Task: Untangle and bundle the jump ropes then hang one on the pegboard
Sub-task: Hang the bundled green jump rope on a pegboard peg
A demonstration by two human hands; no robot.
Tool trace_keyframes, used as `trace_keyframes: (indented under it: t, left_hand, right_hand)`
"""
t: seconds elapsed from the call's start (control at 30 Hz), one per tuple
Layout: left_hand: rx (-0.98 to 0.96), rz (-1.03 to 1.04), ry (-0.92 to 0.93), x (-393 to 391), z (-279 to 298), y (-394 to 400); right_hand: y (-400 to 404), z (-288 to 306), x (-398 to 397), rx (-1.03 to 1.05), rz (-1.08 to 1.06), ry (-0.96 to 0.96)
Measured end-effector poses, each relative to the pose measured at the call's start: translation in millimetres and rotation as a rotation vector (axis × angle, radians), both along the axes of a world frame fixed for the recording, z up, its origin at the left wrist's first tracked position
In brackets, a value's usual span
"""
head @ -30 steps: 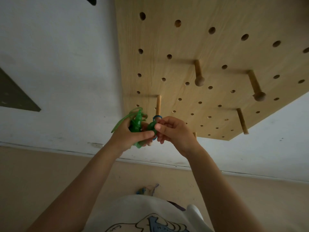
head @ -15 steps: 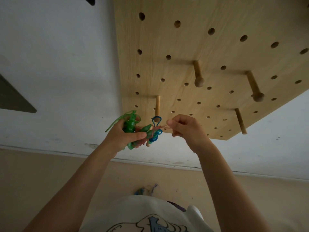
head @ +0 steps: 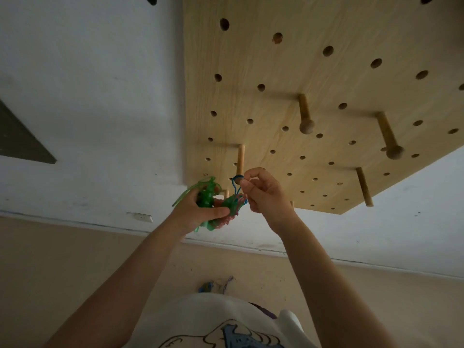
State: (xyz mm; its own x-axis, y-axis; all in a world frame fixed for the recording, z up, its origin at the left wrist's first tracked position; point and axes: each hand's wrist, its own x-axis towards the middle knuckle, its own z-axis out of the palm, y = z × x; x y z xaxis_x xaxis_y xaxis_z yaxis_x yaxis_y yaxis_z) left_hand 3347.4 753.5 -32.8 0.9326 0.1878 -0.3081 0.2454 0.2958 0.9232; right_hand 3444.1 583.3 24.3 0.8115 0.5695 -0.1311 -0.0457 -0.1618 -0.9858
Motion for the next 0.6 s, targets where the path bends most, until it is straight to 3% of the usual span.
trace_keyframes:
  t: [0.1, 0.17, 0.4, 0.6]
  left_hand:
    - [0.122, 0.115, -0.007, 1.3, -0.5, 0.6]
    - [0.083, 0.178, -0.026, 4.1, 3.2, 2.6]
    - [0.091, 0.139, -0.07, 24.8, 14.6, -17.9]
    - [0.075, 0.243, -0.055, 35.0, 1.3, -16.8]
  right_hand:
    - [6.5, -2.6, -2.0, -0.05, 0.0, -0.05]
    - [6.6, -4.2, -1.2, -0.079, -0.016, -0.076]
    - [4.6, -10.5, -2.0, 0.03, 0.034, 0.091]
    - [2.5, -27.5, 7.2, -0.002, -0.175, 0.07]
